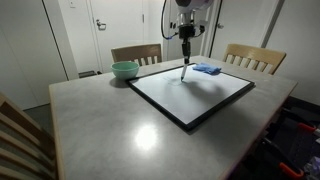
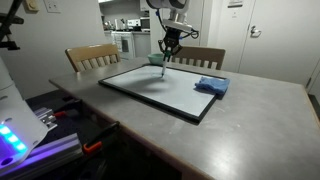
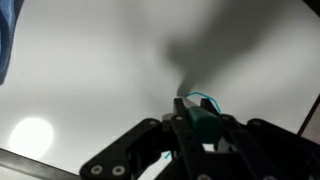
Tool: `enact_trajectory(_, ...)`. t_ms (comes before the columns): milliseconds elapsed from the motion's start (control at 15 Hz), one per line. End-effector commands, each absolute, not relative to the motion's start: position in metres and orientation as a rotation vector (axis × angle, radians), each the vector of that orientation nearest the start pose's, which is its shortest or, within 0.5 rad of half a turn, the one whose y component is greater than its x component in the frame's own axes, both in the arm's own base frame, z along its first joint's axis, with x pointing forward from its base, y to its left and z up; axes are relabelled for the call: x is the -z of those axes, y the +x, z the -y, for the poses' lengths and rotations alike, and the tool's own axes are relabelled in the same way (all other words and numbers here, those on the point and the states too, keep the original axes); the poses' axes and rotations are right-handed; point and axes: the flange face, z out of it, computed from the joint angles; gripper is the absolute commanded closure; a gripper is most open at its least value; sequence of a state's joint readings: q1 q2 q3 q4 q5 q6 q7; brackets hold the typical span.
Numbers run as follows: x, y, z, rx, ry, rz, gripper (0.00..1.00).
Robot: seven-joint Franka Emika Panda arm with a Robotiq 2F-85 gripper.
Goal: Remove the green marker from the green bowl, draw a smiley face on the whiteboard using the green marker, put the green marker in the bowl
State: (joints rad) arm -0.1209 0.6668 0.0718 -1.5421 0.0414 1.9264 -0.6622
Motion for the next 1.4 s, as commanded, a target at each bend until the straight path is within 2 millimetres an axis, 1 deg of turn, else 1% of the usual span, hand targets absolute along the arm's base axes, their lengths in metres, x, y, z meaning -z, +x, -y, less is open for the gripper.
enact_trajectory(0,-0.229,0.68,0.042,-0.333,-2.823,0.879,0.95)
enact_trajectory(800,-0.229,0.699,0.043,-0.311,-2.824,0.902,0.95)
enact_trajectory(1133,-0.234,0.698,0.043,-0.31,-2.825,0.888,0.95)
enact_trajectory(1333,-0.244,0.694,0.04,-0.343,-2.785,0.889,0.95)
